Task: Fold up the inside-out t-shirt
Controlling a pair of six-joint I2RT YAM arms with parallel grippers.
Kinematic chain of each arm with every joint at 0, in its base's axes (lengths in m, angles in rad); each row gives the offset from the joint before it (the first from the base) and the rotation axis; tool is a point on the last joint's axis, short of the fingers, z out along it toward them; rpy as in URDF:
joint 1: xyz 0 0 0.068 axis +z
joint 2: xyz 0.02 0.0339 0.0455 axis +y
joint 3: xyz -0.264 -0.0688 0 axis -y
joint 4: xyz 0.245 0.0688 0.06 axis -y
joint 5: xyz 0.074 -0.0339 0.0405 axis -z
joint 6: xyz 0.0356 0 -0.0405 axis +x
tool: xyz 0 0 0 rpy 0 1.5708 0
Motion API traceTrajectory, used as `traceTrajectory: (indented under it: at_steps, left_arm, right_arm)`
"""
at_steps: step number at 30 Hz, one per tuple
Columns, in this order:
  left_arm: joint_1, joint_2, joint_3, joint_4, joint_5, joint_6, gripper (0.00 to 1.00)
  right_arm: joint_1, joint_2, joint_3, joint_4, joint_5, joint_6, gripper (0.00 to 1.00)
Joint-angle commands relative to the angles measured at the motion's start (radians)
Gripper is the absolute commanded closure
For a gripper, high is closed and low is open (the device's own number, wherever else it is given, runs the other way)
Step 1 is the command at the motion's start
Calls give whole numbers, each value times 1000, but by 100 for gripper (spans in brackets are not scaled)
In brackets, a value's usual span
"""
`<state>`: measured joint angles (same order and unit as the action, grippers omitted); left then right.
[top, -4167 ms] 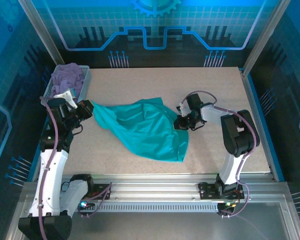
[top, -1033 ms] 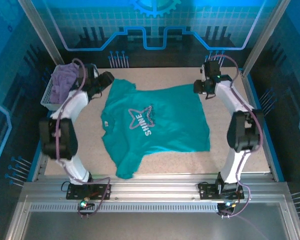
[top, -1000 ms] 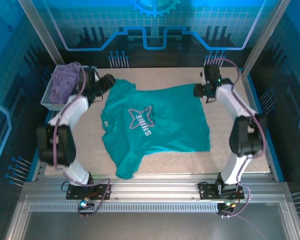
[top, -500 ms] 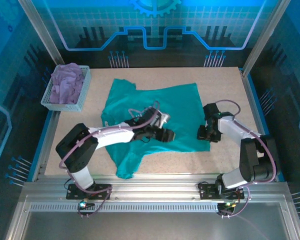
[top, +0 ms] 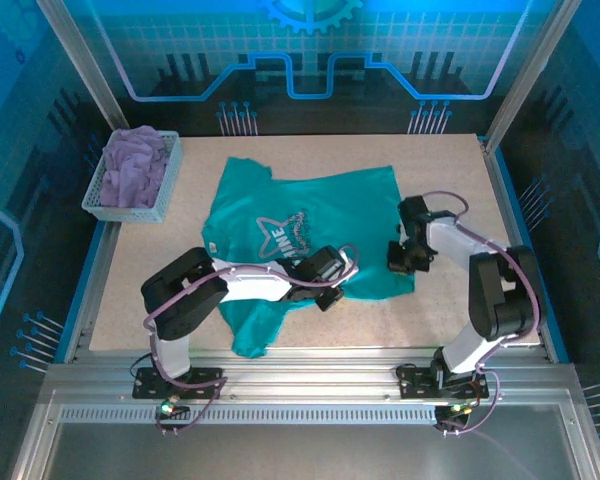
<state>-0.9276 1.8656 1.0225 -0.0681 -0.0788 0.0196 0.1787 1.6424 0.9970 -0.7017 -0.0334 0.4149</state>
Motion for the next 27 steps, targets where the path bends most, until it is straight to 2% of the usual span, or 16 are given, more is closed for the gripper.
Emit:
traceTrajectory:
  at_steps: [1,4,7,10,13,16,23,27]
  left_arm:
    - [59,-29,-53,-35,19,-18,100]
    - [124,-63,-87,-2,138,-76,100]
    - [176,-85,-109,30,257,-129,100]
    - [204,-92,-124,62,321,-170,100]
    - [208,-91,-130,74,339,-181,100]
    - [209,-77,-124,68,346,-180,100]
    - [208,-76,-124,71,360,-184,100]
    - [209,-77,-127,74,358,-184,100]
  right_arm:
    - [16,94,145,-2,-138,-80,93]
    - [27,216,308,-77,-131,-127,90]
    - [31,304,425,-160,-13,-155,83]
    - [46,263,401,-190,91,-175,73]
    - [81,163,299,-186,142,-184,61]
    - [141,103,213,-188,184,-177,55]
    - [225,143,156,-183,255,-158,52]
    - [230,194,192,-204,362,-150,55]
